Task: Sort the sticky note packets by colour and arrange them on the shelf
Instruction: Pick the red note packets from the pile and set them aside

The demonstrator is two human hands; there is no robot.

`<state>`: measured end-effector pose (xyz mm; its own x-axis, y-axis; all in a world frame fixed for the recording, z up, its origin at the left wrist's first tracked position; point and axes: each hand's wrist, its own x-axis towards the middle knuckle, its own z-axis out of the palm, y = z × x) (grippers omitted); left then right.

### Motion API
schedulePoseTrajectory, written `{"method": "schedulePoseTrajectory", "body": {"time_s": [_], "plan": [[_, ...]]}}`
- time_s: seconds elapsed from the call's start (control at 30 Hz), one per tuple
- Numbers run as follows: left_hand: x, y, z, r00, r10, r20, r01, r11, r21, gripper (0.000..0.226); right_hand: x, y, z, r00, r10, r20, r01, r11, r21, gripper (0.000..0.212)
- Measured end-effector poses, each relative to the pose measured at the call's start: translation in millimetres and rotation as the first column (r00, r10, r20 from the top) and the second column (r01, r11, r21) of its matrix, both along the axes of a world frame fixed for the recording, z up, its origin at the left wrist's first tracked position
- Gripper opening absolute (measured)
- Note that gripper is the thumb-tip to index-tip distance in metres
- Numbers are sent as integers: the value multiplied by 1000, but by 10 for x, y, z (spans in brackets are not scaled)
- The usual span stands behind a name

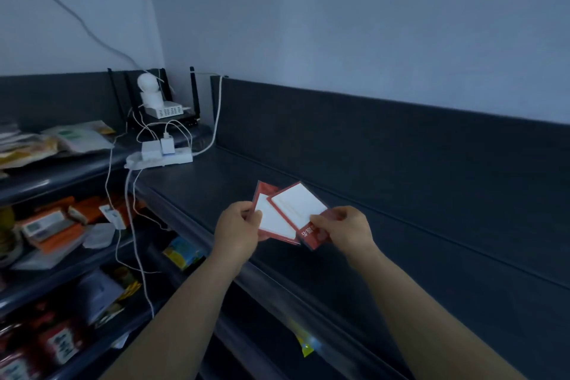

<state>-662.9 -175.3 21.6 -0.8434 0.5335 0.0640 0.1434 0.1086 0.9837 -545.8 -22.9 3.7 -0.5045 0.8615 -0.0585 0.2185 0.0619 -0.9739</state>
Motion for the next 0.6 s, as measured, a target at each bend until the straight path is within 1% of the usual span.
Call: {"method": "schedulePoseTrajectory", "body": {"time_s": [0.07, 0.2, 0.27, 0.33, 0.43, 0.53, 0.6], "plan": [[-268, 40, -49, 1000, -18, 18, 18, 1000, -9, 17, -258, 79, -46, 1000, 15, 25, -16, 1000, 19, 49], [-846, 97, -144, 999, -26, 26, 27, 999, -41, 18, -745, 124, -120, 997, 38, 62, -40, 999, 30, 33], [-1151, 129, -187, 999, -23, 26, 25, 998, -51, 17, -986, 118, -146, 997, 32, 66, -34, 999, 37, 30], [-1455, 174, -231, 999, -27, 21, 28, 997, -68, 20, -1212, 106, -155, 995, 19, 96, -25, 998, 59, 28], [-1884, 242, -287, 999, -44, 29, 47, 995, -92, 26, -1525, 61, -145, 974, -14, 224, -18, 990, 142, 28], [-2273, 308, -320, 996, -76, 50, 81, 990, -114, 29, -1806, 19, -116, 941, -84, 329, 4, 971, 237, 30], [-2490, 351, -325, 996, -91, 18, 92, 984, -152, 30, -1969, 4, -99, 917, -122, 381, 18, 964, 266, 28]]}}
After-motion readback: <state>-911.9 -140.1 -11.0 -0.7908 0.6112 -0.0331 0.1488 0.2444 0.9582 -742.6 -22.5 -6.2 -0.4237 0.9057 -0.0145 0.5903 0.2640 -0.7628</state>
